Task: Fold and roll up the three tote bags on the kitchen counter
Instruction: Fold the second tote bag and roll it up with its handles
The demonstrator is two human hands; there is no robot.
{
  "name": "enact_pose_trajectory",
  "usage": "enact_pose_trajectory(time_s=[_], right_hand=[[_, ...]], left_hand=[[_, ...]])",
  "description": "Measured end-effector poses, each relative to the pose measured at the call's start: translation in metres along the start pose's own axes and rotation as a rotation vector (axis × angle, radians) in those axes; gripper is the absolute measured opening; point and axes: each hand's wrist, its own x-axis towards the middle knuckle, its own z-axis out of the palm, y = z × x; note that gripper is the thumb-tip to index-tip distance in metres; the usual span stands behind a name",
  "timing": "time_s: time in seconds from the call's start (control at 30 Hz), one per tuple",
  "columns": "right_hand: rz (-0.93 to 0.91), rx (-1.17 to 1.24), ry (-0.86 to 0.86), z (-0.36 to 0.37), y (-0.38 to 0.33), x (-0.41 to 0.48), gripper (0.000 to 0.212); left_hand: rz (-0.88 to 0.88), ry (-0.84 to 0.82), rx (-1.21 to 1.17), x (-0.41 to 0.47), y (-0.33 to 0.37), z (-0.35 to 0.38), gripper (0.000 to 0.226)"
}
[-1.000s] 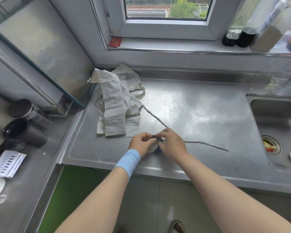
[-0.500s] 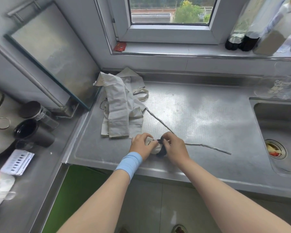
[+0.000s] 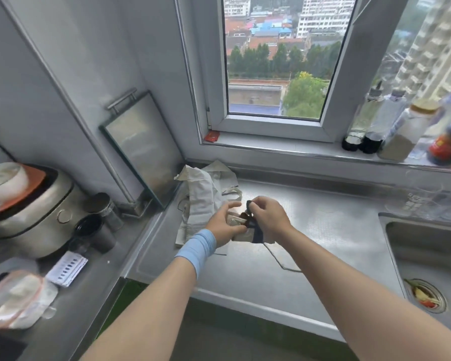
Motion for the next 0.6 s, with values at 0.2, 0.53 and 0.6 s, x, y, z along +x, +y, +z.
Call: enact_pose_trajectory(time_s=[0.2, 0.53, 0.6], right_hand=[[-0.034, 0.065, -0.031, 0.003, -0.076, 0.029, 0.013], [-0.065, 0.027, 0.137, 0.026, -0.208, 0.111, 0.027], [-0.089, 0.021, 0.185, 0.035, -0.237, 0.121, 0.028]], left_hand=[[-0.037, -0.010, 0.060, 0.012, 0.048, -0.057, 0.035], [0.134, -0.017, 0.106, 0.056, 0.092, -0.180, 0.034], [0.108, -0.061, 0.156, 0.065, 0.113, -0.207, 0.033]])
